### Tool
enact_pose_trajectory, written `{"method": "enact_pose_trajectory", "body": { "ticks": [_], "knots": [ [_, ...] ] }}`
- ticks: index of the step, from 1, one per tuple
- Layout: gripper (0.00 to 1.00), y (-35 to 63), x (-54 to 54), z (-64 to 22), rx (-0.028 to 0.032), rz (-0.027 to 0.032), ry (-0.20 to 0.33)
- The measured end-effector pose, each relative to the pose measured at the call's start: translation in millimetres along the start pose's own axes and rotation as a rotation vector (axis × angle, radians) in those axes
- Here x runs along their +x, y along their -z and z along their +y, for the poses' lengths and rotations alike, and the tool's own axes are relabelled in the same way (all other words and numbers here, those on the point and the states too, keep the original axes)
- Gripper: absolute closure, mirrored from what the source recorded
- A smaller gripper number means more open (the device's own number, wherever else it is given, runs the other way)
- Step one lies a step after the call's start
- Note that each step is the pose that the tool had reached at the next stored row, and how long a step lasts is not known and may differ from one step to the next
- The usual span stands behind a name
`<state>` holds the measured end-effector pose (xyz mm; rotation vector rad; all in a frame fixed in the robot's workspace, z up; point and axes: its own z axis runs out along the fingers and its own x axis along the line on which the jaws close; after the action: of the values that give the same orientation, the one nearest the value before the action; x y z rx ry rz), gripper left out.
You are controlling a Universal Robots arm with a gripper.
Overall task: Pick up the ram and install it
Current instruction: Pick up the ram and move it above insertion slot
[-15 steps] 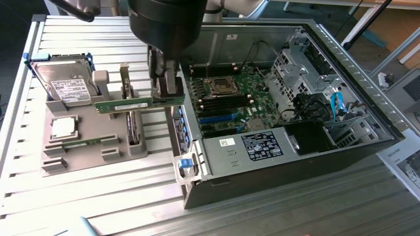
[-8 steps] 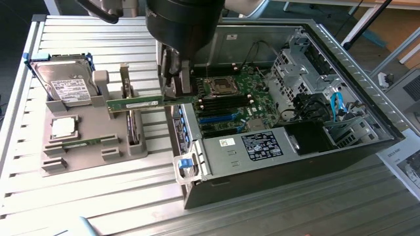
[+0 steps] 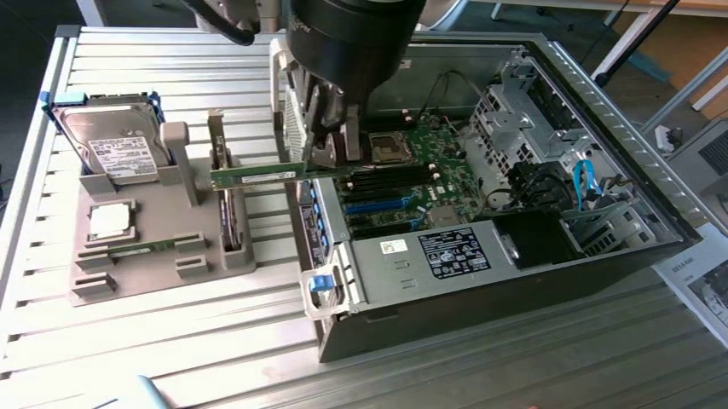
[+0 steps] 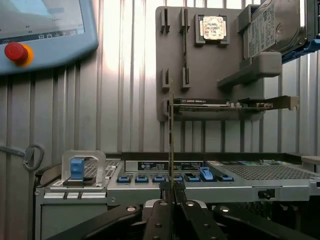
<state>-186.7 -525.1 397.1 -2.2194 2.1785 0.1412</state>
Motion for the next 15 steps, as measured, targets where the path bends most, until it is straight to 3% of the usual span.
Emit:
{"method": "enact_pose_trajectory", "body": {
  "ticks": [2, 11, 13, 15],
  "knots": [
    [0.88, 0.9, 1.6, -9.4, 0.0, -0.0109, 0.001],
    [0.88, 2.9, 5.1, -30.0, 0.0, -0.0354, 0.002],
    [0.88, 3.8, 6.6, -39.3, 0.0, -0.0469, 0.002],
    [0.88, 4.2, 7.4, -43.9, 0.0, -0.0523, 0.002]
  ]
}}
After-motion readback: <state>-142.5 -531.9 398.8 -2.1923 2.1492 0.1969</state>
